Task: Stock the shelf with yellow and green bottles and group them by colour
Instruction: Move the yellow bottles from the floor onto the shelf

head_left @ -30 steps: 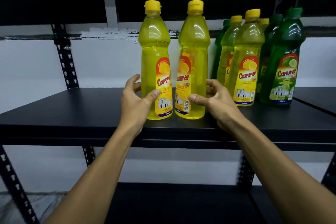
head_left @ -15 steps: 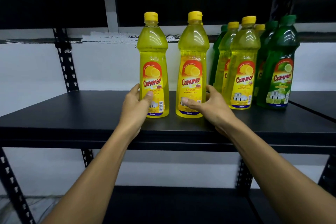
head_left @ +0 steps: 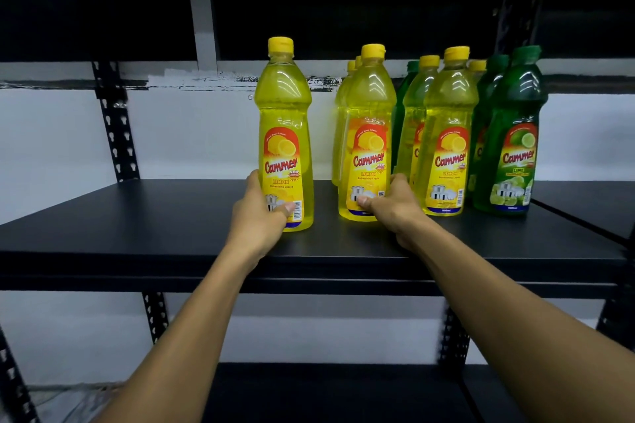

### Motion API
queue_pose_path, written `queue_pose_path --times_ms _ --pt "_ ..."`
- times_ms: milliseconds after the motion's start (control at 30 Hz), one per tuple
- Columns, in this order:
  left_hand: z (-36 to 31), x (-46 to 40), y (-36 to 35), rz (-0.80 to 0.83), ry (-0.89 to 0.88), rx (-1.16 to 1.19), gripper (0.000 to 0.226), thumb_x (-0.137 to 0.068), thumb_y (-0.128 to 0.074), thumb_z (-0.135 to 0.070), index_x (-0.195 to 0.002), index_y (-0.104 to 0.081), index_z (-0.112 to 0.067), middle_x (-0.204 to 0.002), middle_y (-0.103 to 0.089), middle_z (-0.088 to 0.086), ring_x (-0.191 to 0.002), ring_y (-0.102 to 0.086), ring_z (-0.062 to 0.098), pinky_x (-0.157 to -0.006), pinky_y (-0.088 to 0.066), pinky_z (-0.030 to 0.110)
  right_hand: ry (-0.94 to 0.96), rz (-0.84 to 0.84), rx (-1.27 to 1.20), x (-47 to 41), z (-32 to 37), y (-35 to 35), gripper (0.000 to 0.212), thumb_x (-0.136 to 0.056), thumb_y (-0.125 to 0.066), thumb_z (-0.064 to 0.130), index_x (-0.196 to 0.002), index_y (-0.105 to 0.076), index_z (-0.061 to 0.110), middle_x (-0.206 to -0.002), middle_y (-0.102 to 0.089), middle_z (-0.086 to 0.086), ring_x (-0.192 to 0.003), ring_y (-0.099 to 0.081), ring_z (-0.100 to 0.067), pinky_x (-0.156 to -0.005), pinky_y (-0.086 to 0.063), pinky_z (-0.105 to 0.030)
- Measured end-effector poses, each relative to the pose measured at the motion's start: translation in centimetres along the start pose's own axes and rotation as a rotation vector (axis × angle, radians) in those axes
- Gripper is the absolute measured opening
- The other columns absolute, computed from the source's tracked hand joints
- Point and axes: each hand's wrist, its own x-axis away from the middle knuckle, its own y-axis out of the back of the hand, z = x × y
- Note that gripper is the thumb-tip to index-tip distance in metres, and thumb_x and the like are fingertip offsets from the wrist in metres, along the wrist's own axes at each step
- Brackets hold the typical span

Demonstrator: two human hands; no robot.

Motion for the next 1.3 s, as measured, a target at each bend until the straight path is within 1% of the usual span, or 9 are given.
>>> queue_pose_path --times_ms 267,733,800,867,1000,1100,1167,1200,1300 --pt "0.1 0.0 -0.1 -0.012 0.009 -0.014 0.053 -0.091 -0.066 -0.011 -0.137 -0.040 -0.022 -0.115 -0.058 -0.003 -0.101 -0.058 0.016 -0.082 -0.044 0.029 0.015 -0.012 0.130 -1.9 -0.5 -0.3 0.053 -0.086 -0.071 0.021 -0.129 -0.042 0.009 -0.129 -0.054 -0.015 -0.116 -0.054 -0.031 -0.098 -0.049 -0.047" --pt "0.1 -0.3 0.4 0.066 0.017 -0.095 0.050 -0.094 -0.062 -0.015 -0.136 -0.037 -0.023 -0.122 -0.058 -0.002 -0.110 -0.058 0.019 -0.088 -0.045 0.033 -0.055 -0.066 0.321 -0.1 0.4 -0.1 0.056 -0.089 -0.064 0.011 -0.136 -0.037 0.003 -0.139 -0.042 -0.019 -0.123 -0.049 -0.034 -0.097 -0.047 -0.041" --pt "0.2 -0.4 1.5 0.145 -0.001 -0.169 0.049 -0.095 -0.058 -0.015 -0.138 -0.036 -0.025 -0.129 -0.058 0.001 -0.118 -0.057 0.024 -0.096 -0.044 0.036 -0.075 -0.107 0.360 0.8 0.7 0.2 0.057 -0.089 -0.065 0.013 -0.137 -0.037 0.003 -0.140 -0.038 -0.018 -0.123 -0.049 -0.035 -0.094 -0.046 -0.039" --pt "0.7 -0.7 3.2 0.220 0.014 -0.322 0.055 -0.096 -0.054 -0.013 -0.145 -0.033 -0.023 -0.140 -0.053 0.006 -0.128 -0.051 0.027 -0.104 -0.040 0.038 -0.016 -0.113 0.281 1.5 0.6 0.4 0.048 -0.087 -0.066 0.012 -0.131 -0.045 0.007 -0.131 -0.049 -0.015 -0.115 -0.056 -0.032 -0.087 -0.048 -0.037" --pt "2.5 -2.2 6.8 0.279 0.092 -0.630 0.059 -0.094 -0.049 -0.011 -0.150 -0.032 -0.017 -0.148 -0.044 0.013 -0.134 -0.044 0.027 -0.111 -0.035 0.036 0.039 0.064 0.047 3.2 1.1 -1.2 0.047 -0.080 -0.073 0.024 -0.122 -0.053 0.018 -0.122 -0.062 -0.010 -0.106 -0.064 -0.025 -0.093 -0.054 -0.041" --pt "2.8 -3.4 6.9 0.332 0.047 -0.810 0.045 -0.095 -0.047 -0.014 -0.140 -0.047 -0.011 -0.143 -0.051 0.012 -0.131 -0.047 0.028 -0.108 -0.038 0.035 0.043 0.303 0.028 4.1 2.7 -3.4 0.077 -0.075 -0.080 0.041 -0.137 -0.042 0.017 -0.127 -0.058 0.001 -0.112 -0.058 -0.015 -0.096 -0.049 -0.033" --pt "2.7 -4.1 6.2 0.344 -0.021 -0.924 0.036 -0.093 -0.045 -0.015 -0.126 -0.060 -0.012 -0.131 -0.058 0.013 -0.119 -0.054 0.029 -0.100 -0.045 0.038 0.113 0.371 0.080 4.7 3.7 -5.3 0.066 -0.077 -0.080 0.039 -0.126 -0.039 0.024 -0.107 -0.058 0.014 -0.092 -0.058 -0.002 -0.079 -0.045 -0.016" --pt "2.8 -4.5 5.9 0.346 -0.040 -0.973 0.034 -0.091 -0.046 -0.016 -0.120 -0.062 -0.013 -0.126 -0.059 0.012 -0.114 -0.055 0.030 -0.095 -0.048 0.040 0.159 0.351 0.105 4.8 4.0 -6.2 0.064 -0.077 -0.080 0.036 -0.123 -0.038 0.023 -0.104 -0.060 0.014 -0.088 -0.058 -0.002 -0.075 -0.044 -0.015" --pt "3.3 -5.6 5.3 0.334 -0.056 -1.050 0.033 -0.090 -0.047 -0.022 -0.120 -0.060 -0.017 -0.124 -0.054 0.010 -0.114 -0.051 0.029 -0.092 -0.048 0.043 0.227 0.260 0.117 3.9 4.0 -8.1 0.071 -0.076 -0.083 0.024 -0.130 -0.036 0.018 -0.123 -0.062 -0.001 -0.106 -0.062 -0.018 -0.089 -0.049 -0.030"
